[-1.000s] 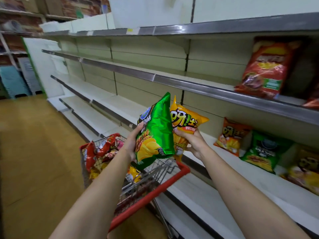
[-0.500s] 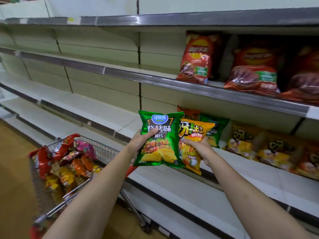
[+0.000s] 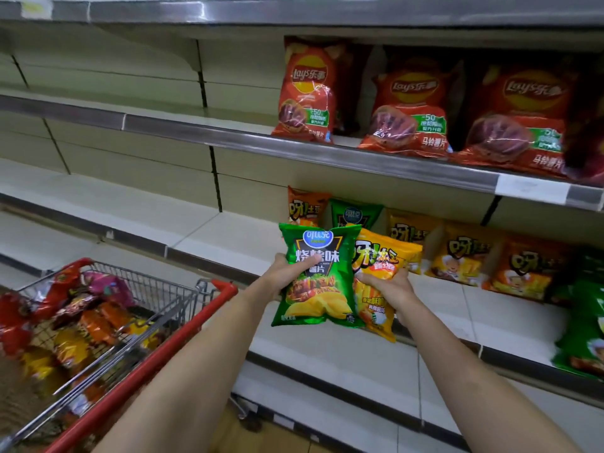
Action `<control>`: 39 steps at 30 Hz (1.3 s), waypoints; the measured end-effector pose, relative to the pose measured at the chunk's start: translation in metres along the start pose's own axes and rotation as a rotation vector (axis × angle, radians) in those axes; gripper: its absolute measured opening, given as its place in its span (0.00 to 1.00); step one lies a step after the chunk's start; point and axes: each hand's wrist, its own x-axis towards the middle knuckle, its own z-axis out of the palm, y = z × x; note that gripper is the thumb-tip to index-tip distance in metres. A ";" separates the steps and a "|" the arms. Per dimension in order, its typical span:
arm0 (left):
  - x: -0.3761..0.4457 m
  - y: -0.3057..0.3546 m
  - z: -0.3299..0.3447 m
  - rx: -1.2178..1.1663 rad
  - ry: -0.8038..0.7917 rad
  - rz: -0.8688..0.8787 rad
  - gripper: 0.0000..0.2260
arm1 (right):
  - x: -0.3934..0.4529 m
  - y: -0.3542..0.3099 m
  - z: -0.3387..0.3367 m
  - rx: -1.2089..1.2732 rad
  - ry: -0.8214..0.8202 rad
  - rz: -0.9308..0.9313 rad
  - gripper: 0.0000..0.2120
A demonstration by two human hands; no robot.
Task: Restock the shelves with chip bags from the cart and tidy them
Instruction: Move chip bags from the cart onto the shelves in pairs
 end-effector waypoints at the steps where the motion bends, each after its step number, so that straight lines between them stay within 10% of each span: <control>1: 0.004 -0.003 0.003 0.031 -0.023 -0.011 0.55 | 0.001 0.004 -0.001 -0.008 0.003 0.018 0.38; 11: 0.061 -0.007 0.021 0.078 0.024 -0.032 0.35 | 0.032 0.019 -0.012 -0.052 0.128 0.074 0.37; 26: 0.200 0.013 0.053 0.191 0.086 0.178 0.42 | 0.092 0.033 -0.043 -0.082 0.389 0.193 0.33; 39: 0.245 0.004 0.074 0.500 0.120 0.032 0.45 | 0.105 0.041 -0.057 -0.097 0.382 0.286 0.36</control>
